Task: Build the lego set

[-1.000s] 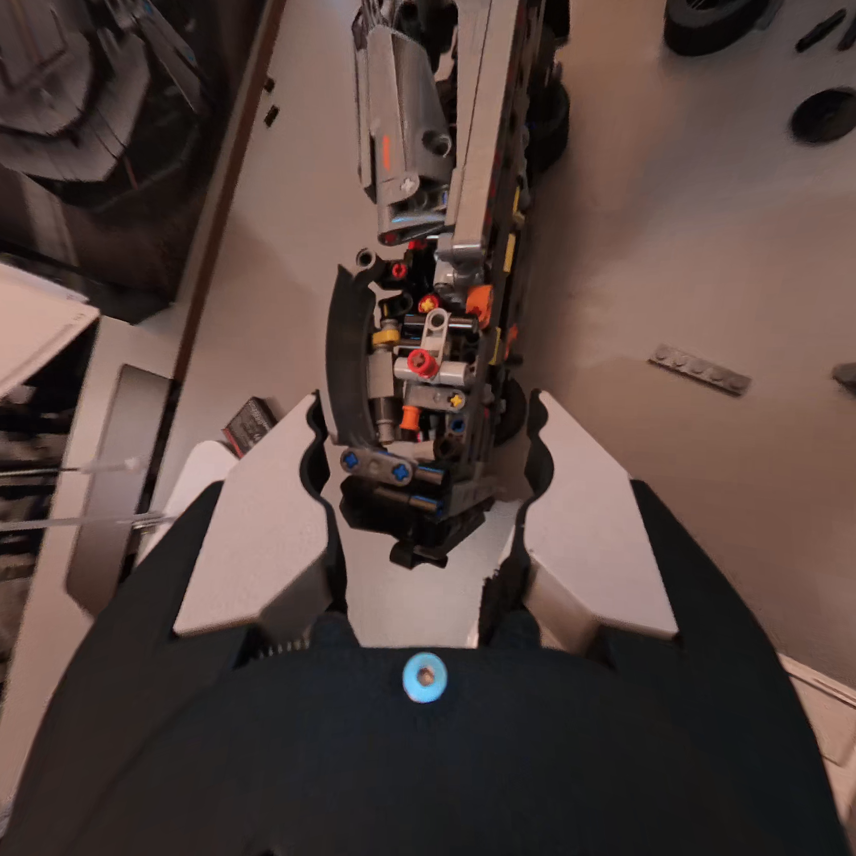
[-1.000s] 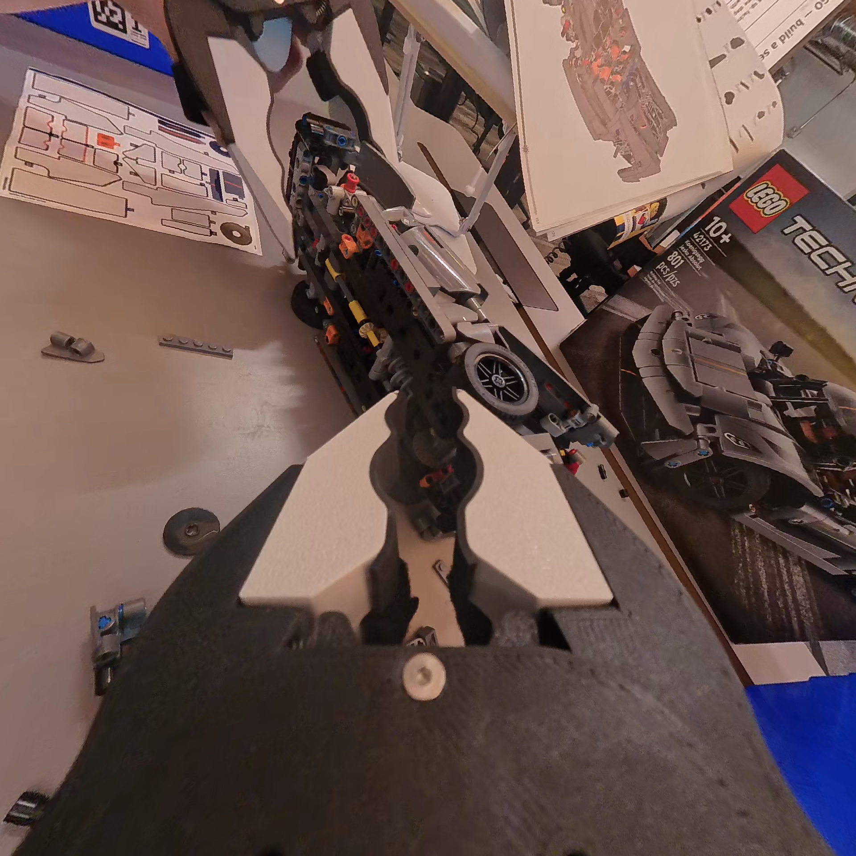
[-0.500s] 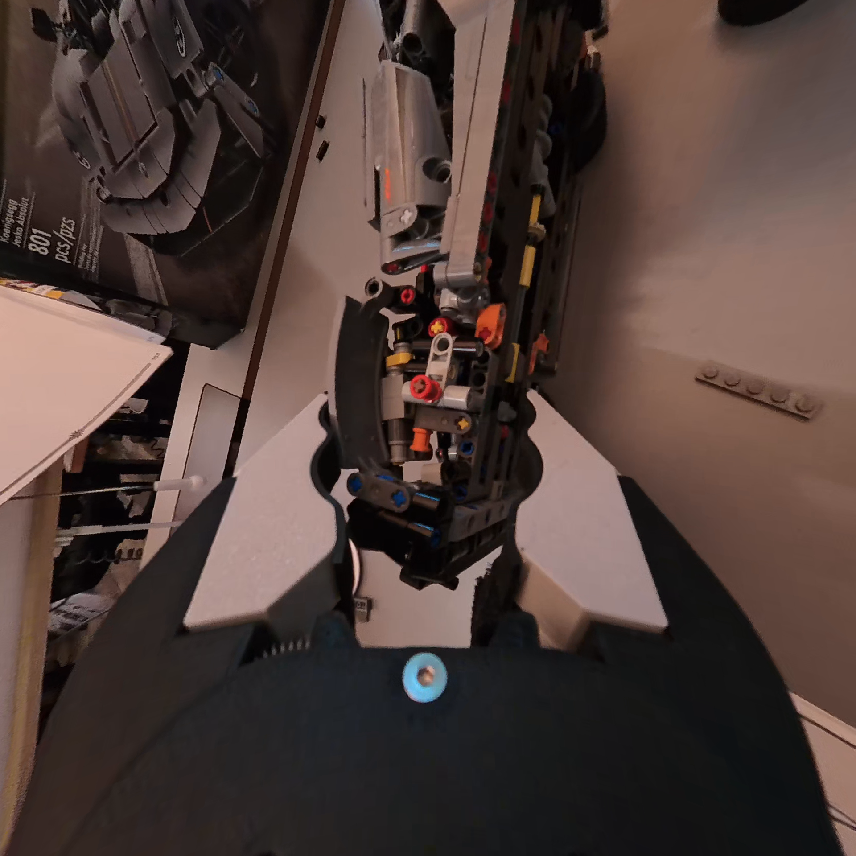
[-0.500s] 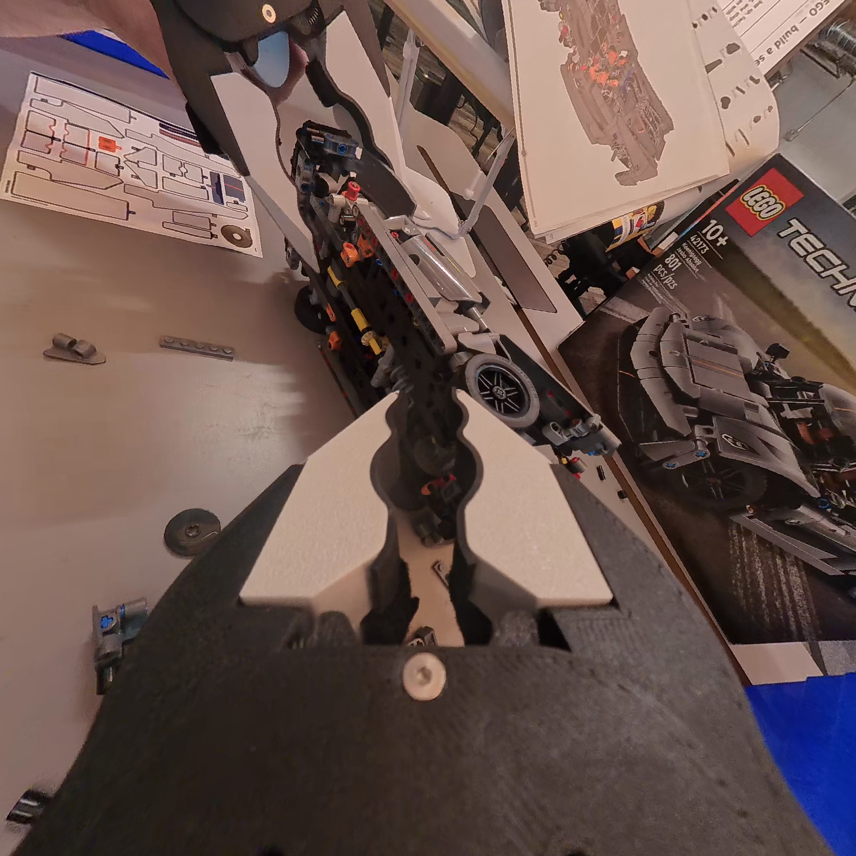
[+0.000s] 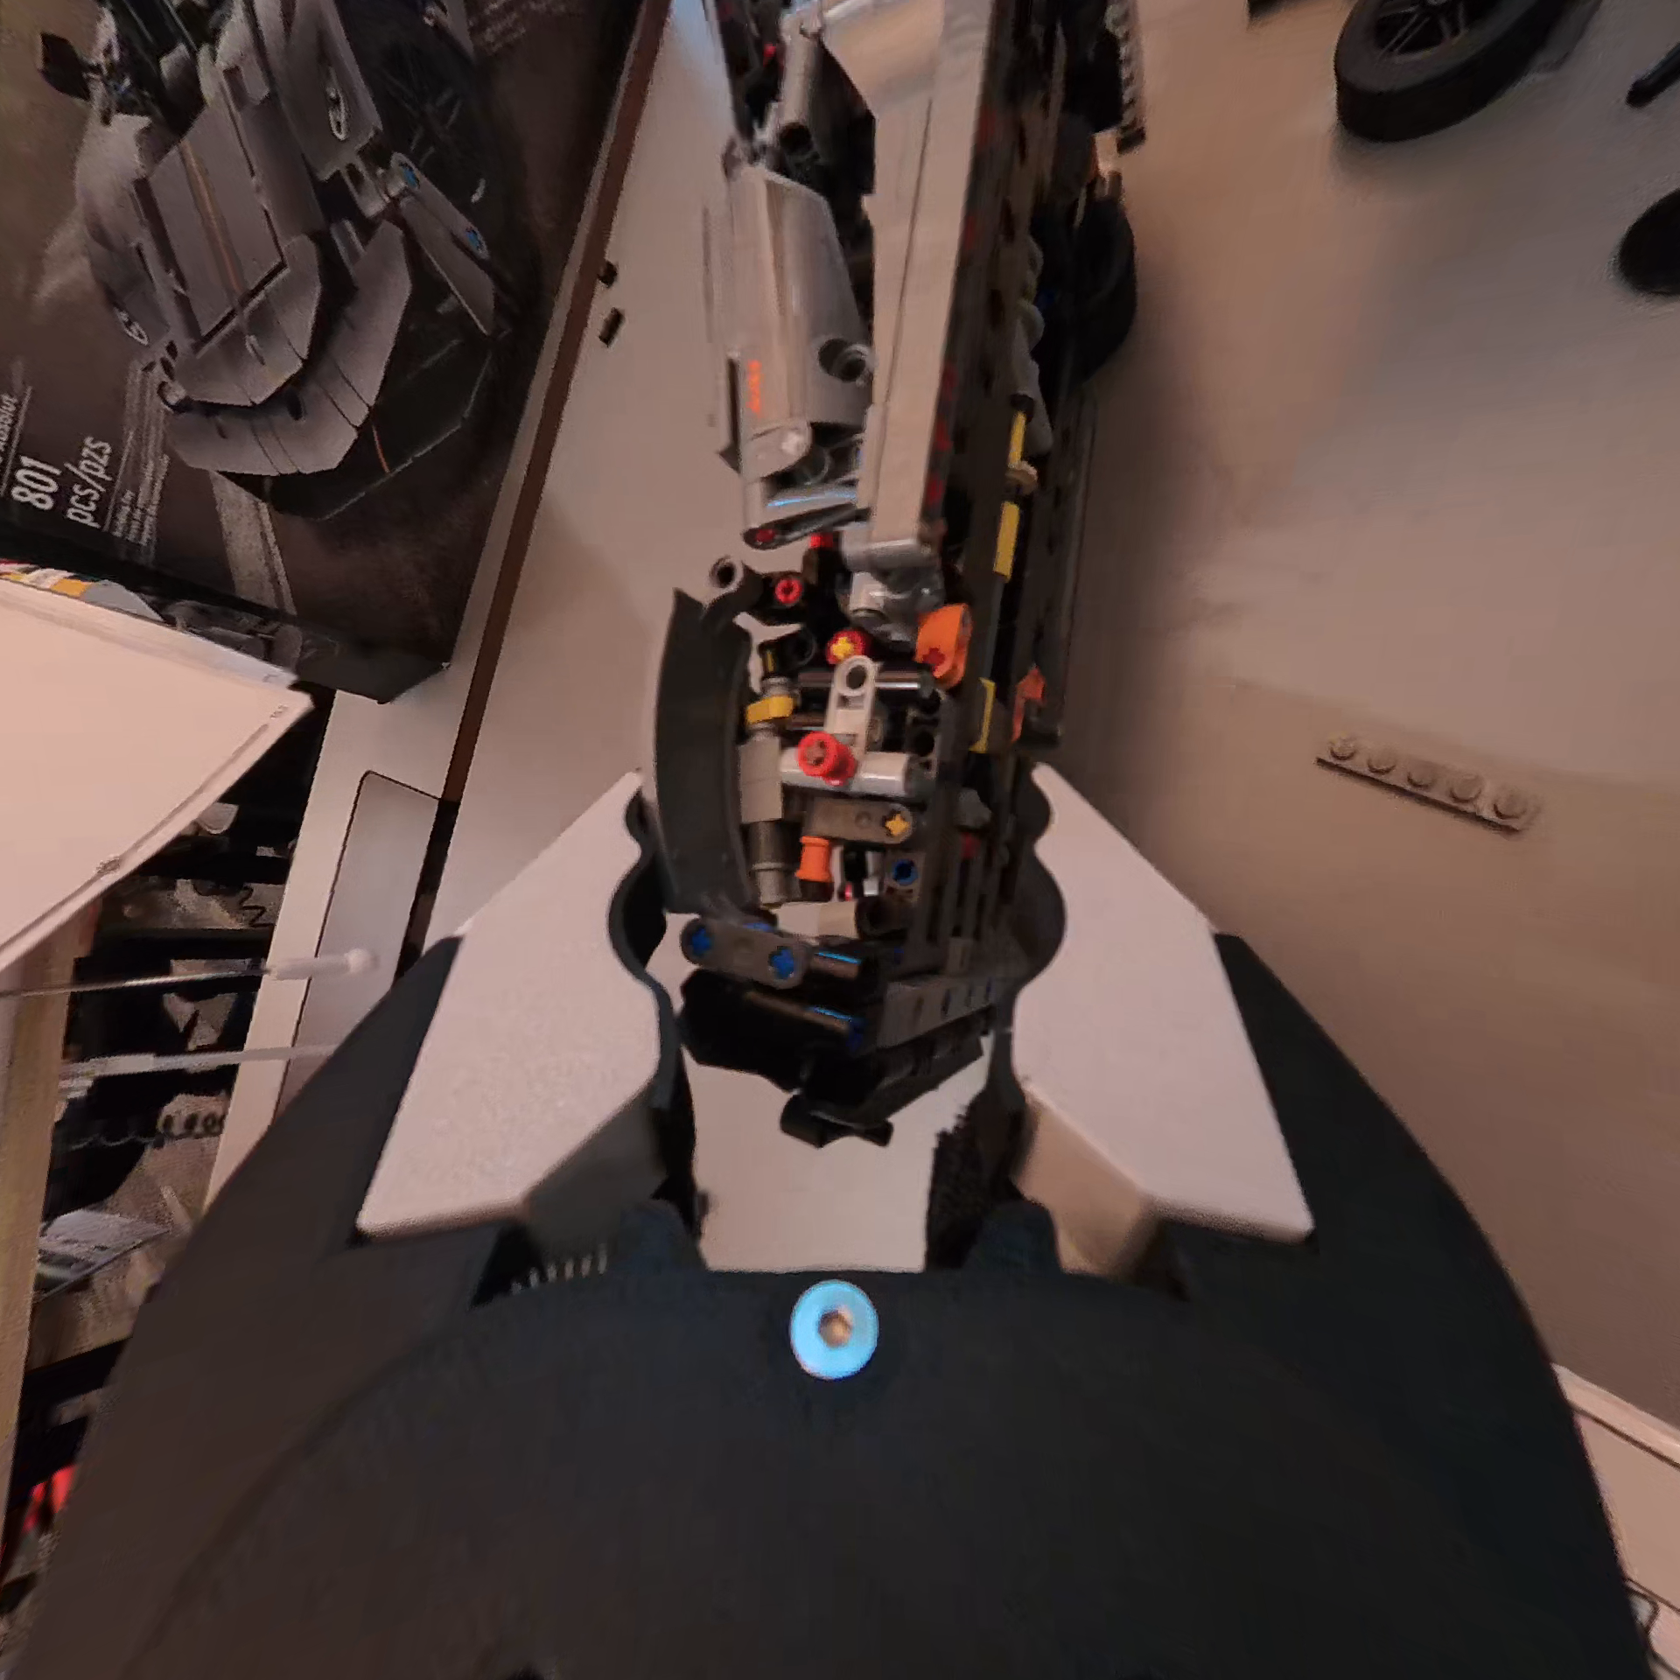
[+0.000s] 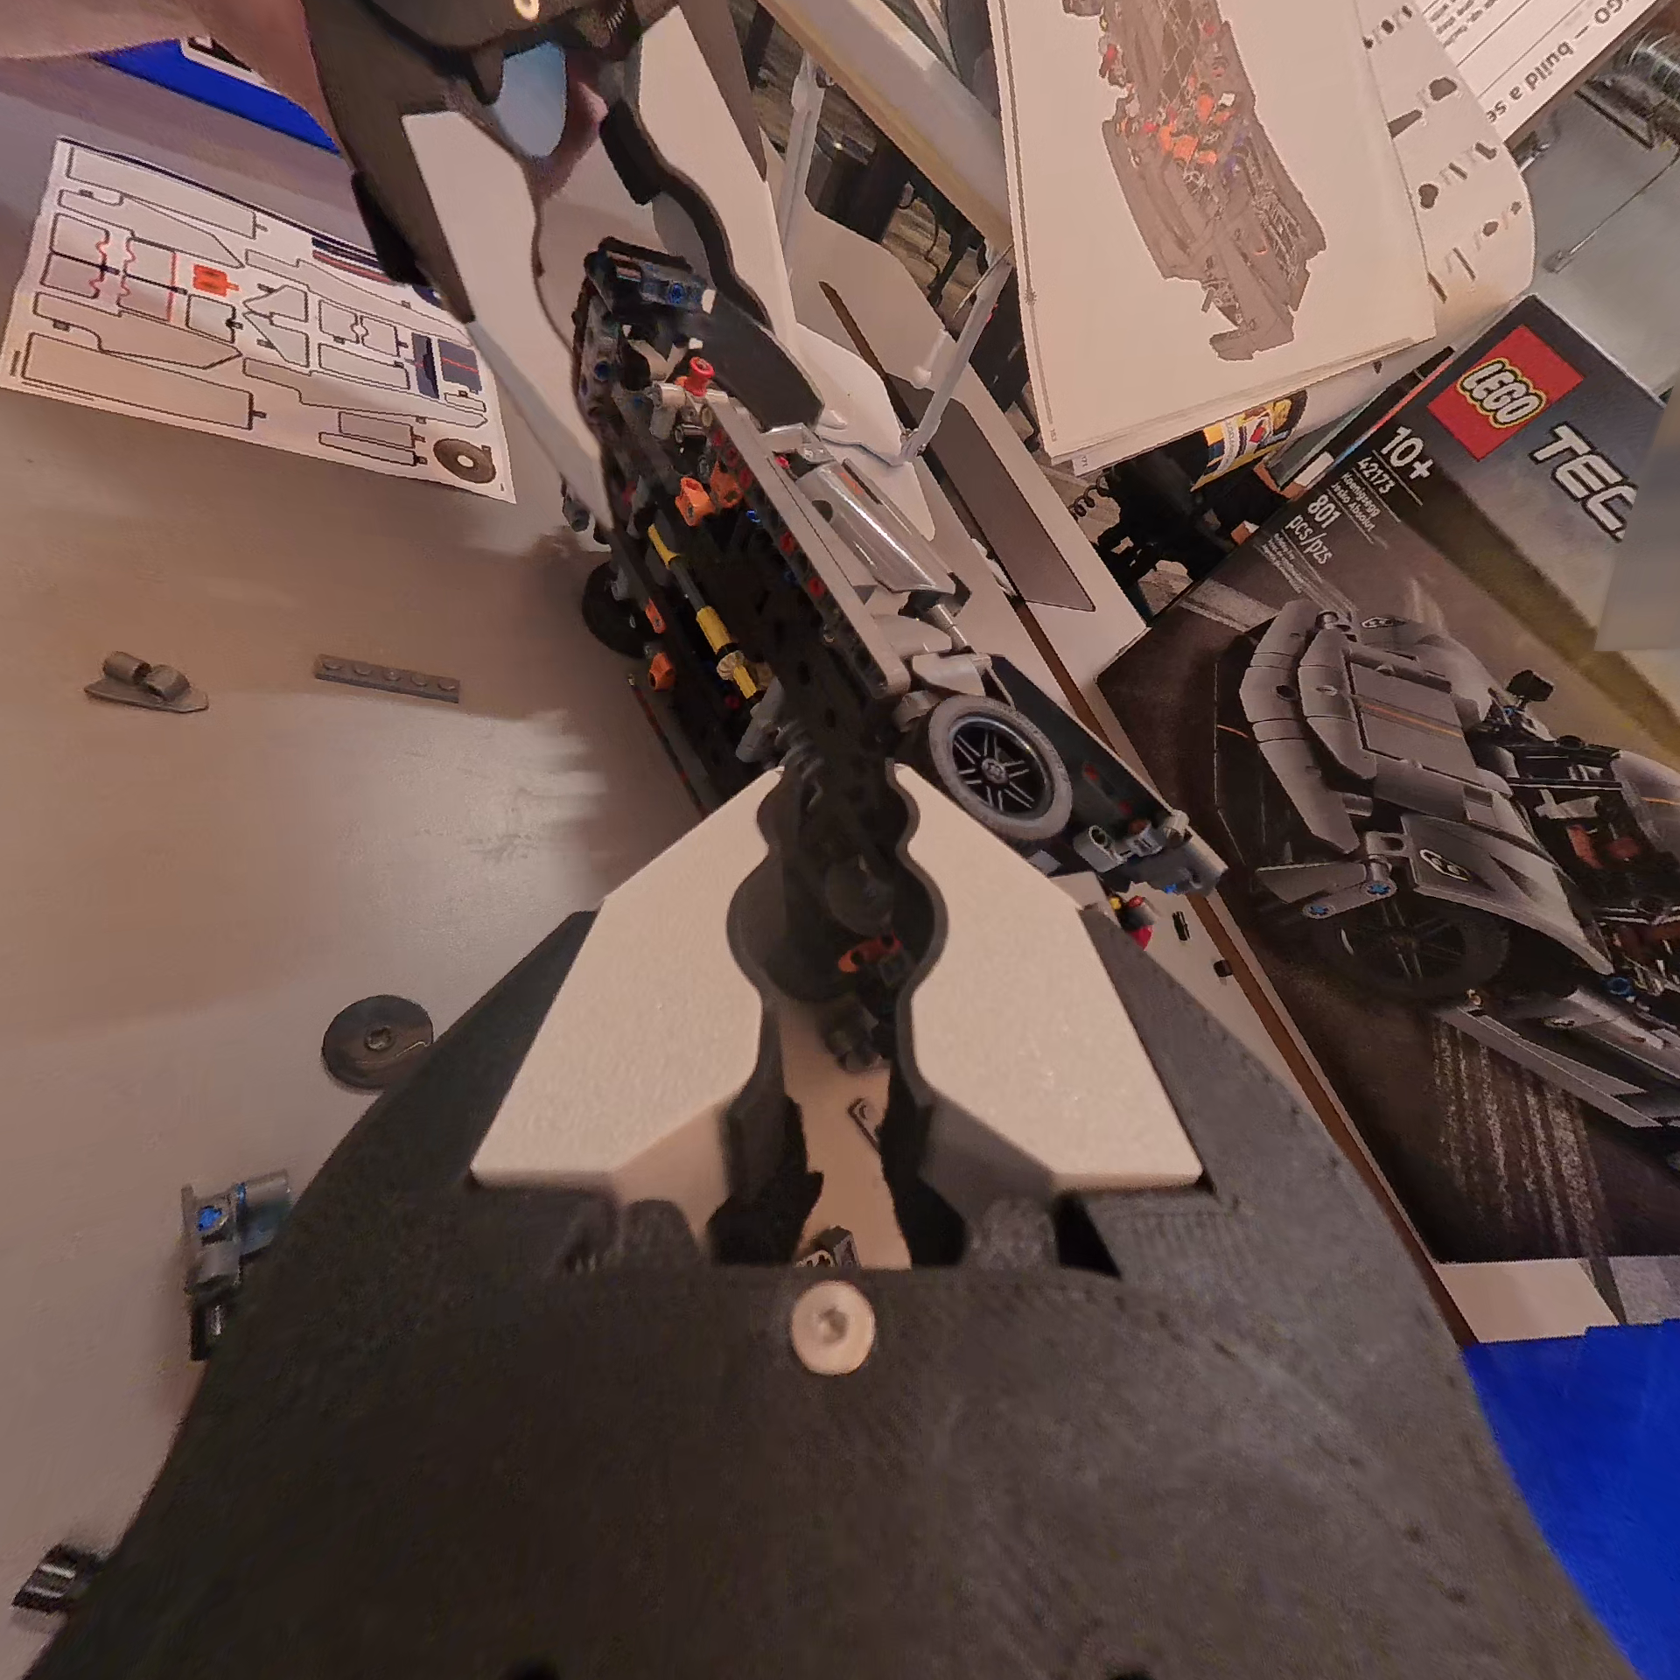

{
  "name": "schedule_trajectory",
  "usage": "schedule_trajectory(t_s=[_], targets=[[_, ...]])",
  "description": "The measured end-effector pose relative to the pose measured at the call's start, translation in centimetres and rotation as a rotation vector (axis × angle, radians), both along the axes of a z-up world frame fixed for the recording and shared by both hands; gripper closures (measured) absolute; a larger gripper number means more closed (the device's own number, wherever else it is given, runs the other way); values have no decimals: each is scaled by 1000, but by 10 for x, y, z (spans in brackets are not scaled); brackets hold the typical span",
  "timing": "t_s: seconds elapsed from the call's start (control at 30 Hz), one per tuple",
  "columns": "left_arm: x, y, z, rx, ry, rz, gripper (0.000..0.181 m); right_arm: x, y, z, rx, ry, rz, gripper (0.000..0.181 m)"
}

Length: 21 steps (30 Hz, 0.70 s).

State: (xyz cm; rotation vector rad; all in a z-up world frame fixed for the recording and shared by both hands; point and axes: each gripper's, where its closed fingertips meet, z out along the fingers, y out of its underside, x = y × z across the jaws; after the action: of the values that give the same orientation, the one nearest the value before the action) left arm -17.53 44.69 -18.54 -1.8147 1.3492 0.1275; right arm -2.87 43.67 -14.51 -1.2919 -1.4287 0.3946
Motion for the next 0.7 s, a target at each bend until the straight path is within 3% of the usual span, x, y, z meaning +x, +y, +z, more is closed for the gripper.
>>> schedule_trajectory(t_s=[0.1, 0.17, 0.53, 0.63, 0.7], targets=[[0, 1, -5, -2, 21, -1, 91, 1, 0, 1, 0, 5, -1, 166], [-2, 4, -1, 33, 29, 11, 107, 1, 0, 2, 0, 7, -2, 166], [1, 1, 4, -5, -65, -11, 124, 2, 1, 2, -2, 8, -3, 166], [1, 1, 3, 0, -52, -8, 120, 2, 1, 2, -1, 7, -2, 166], [0, 2, -4, 0, -3, -8, 100, 2, 1, 3, -2, 9, -2, 166]])
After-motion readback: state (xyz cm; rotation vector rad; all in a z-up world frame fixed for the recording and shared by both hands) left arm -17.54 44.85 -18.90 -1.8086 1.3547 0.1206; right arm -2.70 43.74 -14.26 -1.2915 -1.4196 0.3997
